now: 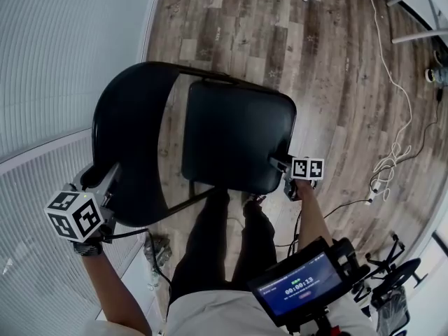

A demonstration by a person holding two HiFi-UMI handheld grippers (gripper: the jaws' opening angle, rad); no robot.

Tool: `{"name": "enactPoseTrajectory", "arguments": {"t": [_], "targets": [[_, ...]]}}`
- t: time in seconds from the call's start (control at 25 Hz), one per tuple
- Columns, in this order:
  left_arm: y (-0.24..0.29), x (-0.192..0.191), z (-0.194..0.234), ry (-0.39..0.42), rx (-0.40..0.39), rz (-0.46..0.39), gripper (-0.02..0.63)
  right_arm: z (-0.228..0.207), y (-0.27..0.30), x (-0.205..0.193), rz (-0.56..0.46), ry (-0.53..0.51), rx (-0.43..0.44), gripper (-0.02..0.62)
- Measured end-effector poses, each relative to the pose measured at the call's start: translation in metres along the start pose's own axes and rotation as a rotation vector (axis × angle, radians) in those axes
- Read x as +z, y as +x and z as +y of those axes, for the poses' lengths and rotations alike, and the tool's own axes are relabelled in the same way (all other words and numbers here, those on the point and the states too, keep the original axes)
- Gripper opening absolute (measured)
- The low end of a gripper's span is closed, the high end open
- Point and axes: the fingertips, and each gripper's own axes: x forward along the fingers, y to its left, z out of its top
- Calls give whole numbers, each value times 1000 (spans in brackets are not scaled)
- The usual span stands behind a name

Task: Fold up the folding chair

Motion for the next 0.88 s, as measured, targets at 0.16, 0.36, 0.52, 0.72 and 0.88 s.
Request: {"name": "enactPoseTrajectory", "arguments": {"t": [0.16, 0.36, 0.52, 0.72, 0.88], "targets": [[0, -1, -1, 2, 2, 14, 155, 1, -2, -3, 3, 1, -12, 356], [1, -1, 0, -2, 6, 17, 155, 5, -14, -4, -36, -27, -36, 284], [1, 0, 0, 3, 1, 17, 153, 6, -17, -6, -33, -50, -34, 281], [1, 1, 2, 2, 4, 8, 153, 12, -13, -4, -41, -63, 0, 328], [0, 0, 3, -1, 6, 9, 155, 11, -13, -7, -42, -67, -6, 328]]}}
